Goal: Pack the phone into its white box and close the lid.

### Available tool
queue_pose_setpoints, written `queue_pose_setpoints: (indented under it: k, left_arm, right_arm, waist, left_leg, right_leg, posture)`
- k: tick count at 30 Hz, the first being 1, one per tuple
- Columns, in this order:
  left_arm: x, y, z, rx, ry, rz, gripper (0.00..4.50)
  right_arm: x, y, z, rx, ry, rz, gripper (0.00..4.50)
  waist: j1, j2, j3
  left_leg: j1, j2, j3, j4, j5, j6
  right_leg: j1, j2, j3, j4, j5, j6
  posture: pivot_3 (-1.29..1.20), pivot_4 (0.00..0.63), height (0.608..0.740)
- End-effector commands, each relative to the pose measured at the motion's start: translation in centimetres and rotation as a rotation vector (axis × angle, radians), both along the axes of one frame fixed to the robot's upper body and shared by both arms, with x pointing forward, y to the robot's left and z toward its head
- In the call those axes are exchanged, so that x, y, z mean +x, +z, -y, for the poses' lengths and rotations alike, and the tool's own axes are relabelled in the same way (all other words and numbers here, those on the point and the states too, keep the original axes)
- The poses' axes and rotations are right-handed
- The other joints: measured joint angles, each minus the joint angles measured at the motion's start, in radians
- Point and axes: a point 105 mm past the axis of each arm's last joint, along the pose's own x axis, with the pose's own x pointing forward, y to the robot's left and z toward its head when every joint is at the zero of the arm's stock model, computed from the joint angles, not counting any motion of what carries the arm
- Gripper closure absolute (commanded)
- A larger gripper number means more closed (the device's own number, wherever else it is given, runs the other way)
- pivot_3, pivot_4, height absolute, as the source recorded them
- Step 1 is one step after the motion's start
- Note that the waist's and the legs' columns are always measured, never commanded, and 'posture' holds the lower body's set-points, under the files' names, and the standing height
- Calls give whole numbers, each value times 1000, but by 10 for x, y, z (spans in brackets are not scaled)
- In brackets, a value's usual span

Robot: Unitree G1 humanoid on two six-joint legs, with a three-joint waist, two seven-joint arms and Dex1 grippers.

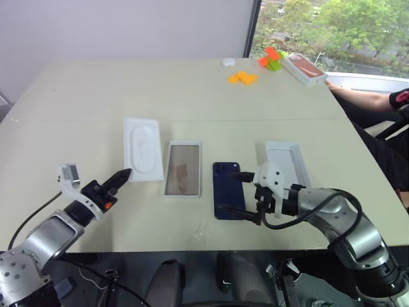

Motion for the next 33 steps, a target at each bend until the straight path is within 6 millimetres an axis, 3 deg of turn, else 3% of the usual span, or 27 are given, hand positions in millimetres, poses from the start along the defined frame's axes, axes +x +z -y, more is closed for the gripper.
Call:
queue_pose_setpoints:
  k: [1, 8, 30, 33]
  left_arm:
    - [-3, 2, 32, 41, -83, -6, 4445]
    - [6, -4, 52, 41, -34, -61, 4445]
    - [9, -3, 55, -11, -31, -150, 4445]
    - [9, -3, 54, -14, -27, -154, 3579]
  right_arm:
    - [-2, 10, -4, 8, 28, 48, 0]
    - [-3, 11, -4, 2, 26, 47, 0]
    - [-1, 13, -5, 3, 23, 51, 0]
    - [-1, 12, -6, 4, 25, 51, 0]
  waist:
    - [0, 0, 0]
    - [-2, 0, 0]
    - [-2, 0, 0]
    - [-2, 0, 0]
  left_leg:
    - [0, 0, 0, 0, 0, 0]
    - [0, -1, 0, 0, 0, 0]
    - [0, -1, 1, 0, 0, 0]
    - [0, -1, 1, 0, 0, 0]
  right_leg:
    - [0, 0, 0, 0, 0, 0]
    - [0, 1, 0, 0, 0, 0]
    - [0, 1, 0, -1, 0, -1]
    - [0, 1, 0, -1, 0, -1]
  posture:
    - [0, 150, 733]
    - [0, 150, 733]
    - [0, 150, 733]
    - [0, 150, 733]
